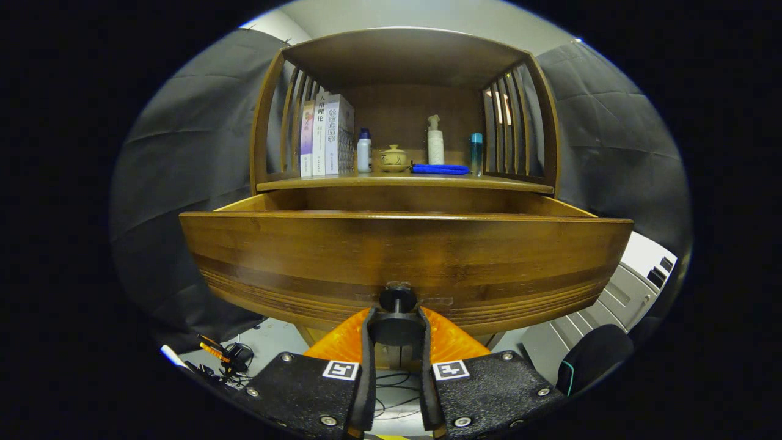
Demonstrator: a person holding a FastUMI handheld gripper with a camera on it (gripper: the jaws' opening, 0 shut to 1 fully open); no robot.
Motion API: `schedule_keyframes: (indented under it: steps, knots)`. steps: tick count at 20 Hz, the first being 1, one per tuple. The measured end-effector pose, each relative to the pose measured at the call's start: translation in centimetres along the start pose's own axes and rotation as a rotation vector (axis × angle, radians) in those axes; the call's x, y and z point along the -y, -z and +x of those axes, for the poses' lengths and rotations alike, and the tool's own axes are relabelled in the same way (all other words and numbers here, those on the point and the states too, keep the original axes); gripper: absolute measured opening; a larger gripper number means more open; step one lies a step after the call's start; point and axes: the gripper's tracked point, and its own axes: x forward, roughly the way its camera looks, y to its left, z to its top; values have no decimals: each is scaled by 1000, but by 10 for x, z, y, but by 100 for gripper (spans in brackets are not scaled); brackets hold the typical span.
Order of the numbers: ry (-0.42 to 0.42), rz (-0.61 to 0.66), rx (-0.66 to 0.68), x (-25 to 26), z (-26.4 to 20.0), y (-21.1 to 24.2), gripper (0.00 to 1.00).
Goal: Pull open the drawer, take out the items inside it, and place them on the countertop above the cabinet.
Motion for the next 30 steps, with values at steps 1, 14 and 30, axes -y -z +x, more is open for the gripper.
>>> schedule_keyframes:
  steps: [1,14,30]
  knots:
    - [0,9,9,-1,-1,0,30]
    - [-112,-43,163,-28,-41,-123,97]
    - [71,37,-183,18,73,-166,97]
